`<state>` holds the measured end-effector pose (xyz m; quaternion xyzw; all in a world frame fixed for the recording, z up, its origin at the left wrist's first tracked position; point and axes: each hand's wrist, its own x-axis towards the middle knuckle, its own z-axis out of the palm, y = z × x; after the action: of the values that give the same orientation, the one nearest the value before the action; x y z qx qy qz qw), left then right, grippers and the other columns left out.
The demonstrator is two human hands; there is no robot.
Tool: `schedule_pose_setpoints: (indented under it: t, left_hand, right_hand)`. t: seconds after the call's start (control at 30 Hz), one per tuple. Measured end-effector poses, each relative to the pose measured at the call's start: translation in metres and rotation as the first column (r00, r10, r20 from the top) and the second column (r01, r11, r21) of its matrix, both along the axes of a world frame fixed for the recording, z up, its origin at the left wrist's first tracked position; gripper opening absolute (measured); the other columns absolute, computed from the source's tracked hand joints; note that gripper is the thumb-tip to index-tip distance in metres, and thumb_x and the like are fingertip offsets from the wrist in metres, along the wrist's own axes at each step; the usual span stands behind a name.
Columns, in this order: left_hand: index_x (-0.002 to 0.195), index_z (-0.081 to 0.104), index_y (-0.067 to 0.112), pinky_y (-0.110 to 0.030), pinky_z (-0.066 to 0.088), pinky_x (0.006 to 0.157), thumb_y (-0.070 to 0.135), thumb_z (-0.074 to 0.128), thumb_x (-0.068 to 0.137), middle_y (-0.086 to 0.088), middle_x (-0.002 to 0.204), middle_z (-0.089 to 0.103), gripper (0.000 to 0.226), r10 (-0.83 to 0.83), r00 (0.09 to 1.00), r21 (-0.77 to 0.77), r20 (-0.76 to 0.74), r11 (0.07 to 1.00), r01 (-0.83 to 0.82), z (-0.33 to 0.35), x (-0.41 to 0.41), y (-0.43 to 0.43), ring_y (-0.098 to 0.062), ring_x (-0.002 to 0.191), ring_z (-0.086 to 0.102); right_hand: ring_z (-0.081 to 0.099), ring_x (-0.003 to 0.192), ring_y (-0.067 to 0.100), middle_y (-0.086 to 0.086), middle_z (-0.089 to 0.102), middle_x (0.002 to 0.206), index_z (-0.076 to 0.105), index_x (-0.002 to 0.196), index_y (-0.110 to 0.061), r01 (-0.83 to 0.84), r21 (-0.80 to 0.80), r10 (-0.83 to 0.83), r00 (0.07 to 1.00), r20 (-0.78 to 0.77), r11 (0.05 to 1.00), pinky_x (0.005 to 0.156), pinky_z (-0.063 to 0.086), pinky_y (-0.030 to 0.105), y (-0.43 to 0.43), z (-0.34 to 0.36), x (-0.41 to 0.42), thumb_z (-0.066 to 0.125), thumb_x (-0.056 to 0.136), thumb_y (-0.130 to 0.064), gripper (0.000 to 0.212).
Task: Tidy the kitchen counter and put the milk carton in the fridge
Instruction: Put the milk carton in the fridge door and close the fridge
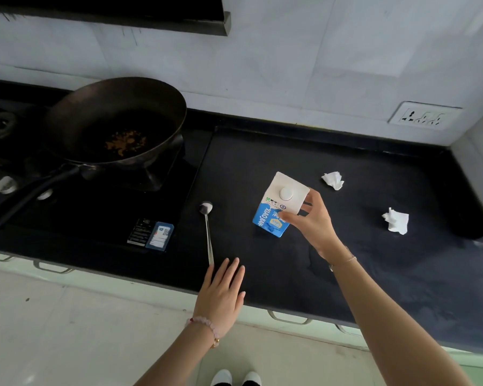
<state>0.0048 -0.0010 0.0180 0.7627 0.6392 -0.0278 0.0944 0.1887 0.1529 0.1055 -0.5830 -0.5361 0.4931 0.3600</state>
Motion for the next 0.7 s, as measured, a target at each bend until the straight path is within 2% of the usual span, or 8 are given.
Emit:
schedule_pose_setpoints:
  t: [0.1,0.27,0.33,0.4,0.47,0.53,0.63,0.7]
  left_hand:
    - [0.106,0.076,0.017,-0.046,0.059,0.088,0.035,0.087,0.062,-0.003,0.113,0.076,0.049,0.020,1.000,0.041,0.023,0.999,-0.021,0.006,0.001,0.000,-0.022,0.107,0.073]
    - [0.087,0.079,0.024,-0.022,0.063,0.068,0.026,0.094,0.049,0.013,0.082,0.078,0.041,0.020,0.984,0.156,0.174,0.987,-0.048,0.022,-0.008,-0.023,-0.005,0.075,0.076]
    - [0.087,0.076,0.028,-0.013,0.058,0.059,0.022,0.090,0.057,0.017,0.075,0.075,0.034,0.073,0.954,0.158,0.290,0.980,-0.123,0.028,-0.016,-0.041,0.000,0.066,0.072]
    - [0.103,0.070,0.028,-0.010,0.053,0.068,0.019,0.069,0.083,0.016,0.089,0.075,0.022,0.145,0.920,0.136,0.365,0.969,-0.206,0.038,-0.022,-0.060,0.000,0.079,0.072]
    - [0.127,0.057,0.026,-0.012,0.046,0.089,0.023,0.041,0.102,0.015,0.120,0.067,0.030,0.290,0.845,0.034,0.449,0.940,-0.340,0.031,-0.028,-0.080,-0.002,0.109,0.063]
    - [0.130,0.055,0.026,-0.016,0.044,0.098,0.028,0.038,0.103,0.017,0.123,0.063,0.032,0.447,0.780,-0.160,0.438,0.893,-0.421,0.019,-0.034,-0.103,-0.004,0.117,0.060]
    - [0.094,0.065,0.048,-0.024,0.049,0.091,0.024,0.045,0.099,0.019,0.083,0.062,0.032,0.660,0.609,-0.455,0.439,0.748,-0.483,-0.013,-0.044,-0.146,-0.013,0.099,0.067]
    - [0.068,0.059,0.045,-0.024,0.052,0.085,0.023,0.047,0.098,0.015,0.071,0.058,0.040,0.803,0.461,-0.581,0.378,0.594,-0.557,-0.038,-0.047,-0.180,-0.017,0.086,0.066]
  right_hand:
    - [0.053,0.110,0.012,-0.010,0.054,0.117,0.040,0.123,-0.022,0.009,0.030,-0.009,1.000,-0.004,1.000,0.072,0.052,0.021,-0.014,0.013,0.004,0.076,0.075,-0.012,0.060]
    - [0.053,0.107,0.010,-0.012,0.053,0.113,0.039,0.118,-0.029,-0.042,0.069,0.040,0.999,0.025,0.997,0.070,0.049,0.016,-0.046,0.029,0.002,0.075,0.076,-0.011,0.059]
    - [0.054,0.105,0.009,-0.014,0.054,0.111,0.039,0.119,-0.029,-0.067,0.076,0.066,0.998,0.020,0.995,0.069,0.049,0.016,-0.061,0.034,-0.004,0.075,0.076,-0.011,0.059]
    - [0.055,0.101,0.007,-0.021,0.054,0.106,0.039,0.118,-0.030,-0.093,0.071,0.092,0.996,0.007,0.993,0.065,0.050,0.016,-0.075,0.035,-0.012,0.075,0.076,-0.012,0.058]
    - [0.056,0.097,0.005,-0.027,0.052,0.103,0.039,0.118,-0.031,-0.134,0.062,0.135,0.991,-0.011,0.989,0.062,0.050,0.017,-0.089,0.035,-0.024,0.075,0.076,-0.013,0.058]
    - [0.055,0.096,0.003,-0.028,0.052,0.102,0.039,0.119,-0.032,-0.195,0.056,0.197,0.980,-0.024,0.979,0.060,0.049,0.017,-0.103,0.034,-0.039,0.075,0.076,-0.013,0.058]
    - [0.058,0.100,0.007,-0.026,0.056,0.104,0.041,0.121,-0.030,-0.317,0.033,0.318,0.947,-0.045,0.948,0.058,0.054,0.017,-0.124,0.030,-0.061,0.075,0.075,-0.013,0.060]
    - [0.060,0.102,0.010,-0.019,0.060,0.107,0.043,0.123,-0.026,-0.402,0.021,0.403,0.913,-0.066,0.915,0.059,0.056,0.015,-0.137,0.027,-0.073,0.076,0.074,-0.011,0.061]
